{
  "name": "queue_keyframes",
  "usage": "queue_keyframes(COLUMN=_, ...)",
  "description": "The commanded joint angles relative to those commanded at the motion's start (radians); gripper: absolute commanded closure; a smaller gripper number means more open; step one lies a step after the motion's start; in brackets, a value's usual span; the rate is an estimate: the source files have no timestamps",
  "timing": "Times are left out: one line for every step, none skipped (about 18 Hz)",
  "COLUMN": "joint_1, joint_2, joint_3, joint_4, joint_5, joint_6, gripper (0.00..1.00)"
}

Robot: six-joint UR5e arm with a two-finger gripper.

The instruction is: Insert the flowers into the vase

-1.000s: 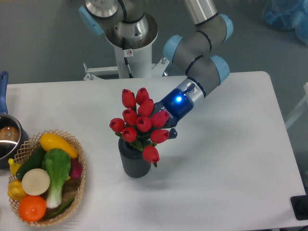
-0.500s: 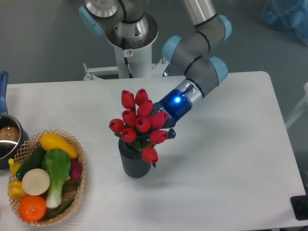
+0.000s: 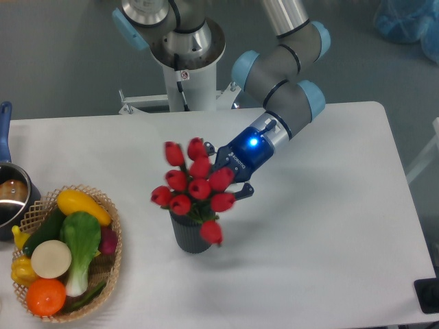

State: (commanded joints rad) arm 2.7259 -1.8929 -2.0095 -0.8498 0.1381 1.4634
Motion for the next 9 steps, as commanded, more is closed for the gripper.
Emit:
queue_keyframes(joint_1=0.003, joint_2=-0.002, joint_3=-0.002, joint_4=0.000, joint_5=0.000, joint_6=0.000, gripper=0.27)
queue_keyframes(joint_1=0.003, joint_2=-0.002, joint_3=-0.002, joint_4=0.000, joint_5=-0.002, joint_6=0.000, gripper=0.20)
queue_keyframes(joint_1=0.005, joint_2=0.000, joint_3=0.000, joint_4=0.000, joint_5=0.000, joint_6=0.000, gripper=0.16)
queue_keyframes(joint_1=0.005, joint_2=0.000, joint_3=0.000, joint_4=0.000, joint_5=0.000, joint_6=0.000, gripper=0.12)
queue_keyframes(joint_1=0.006, joint_2=0.000, joint_3=0.000, joint_4=0.000, joint_5=0.000, joint_6=0.000, gripper=0.06)
queue_keyframes(joint_1=0.009, joint_2=0.002, joint_3=0.000, joint_4=0.000, joint_5=0.000, joint_6=0.000, gripper=0.00)
queue_keyframes(joint_1=0.017, joint_2=0.002, joint_3=0.000, joint_4=-0.002, joint_5=0.000, joint_6=0.000, gripper=0.00)
queue_keyframes(joint_1=0.023, joint_2=0.002, joint_3=-0.002, joint_4=-0.002, joint_5=0.000, joint_6=0.000, gripper=0.00)
queue_keyframes(joint_1=0.025, joint_2=0.002, joint_3=-0.002, joint_4=-0.002, joint_5=0.000, joint_6=-0.002, gripper=0.00)
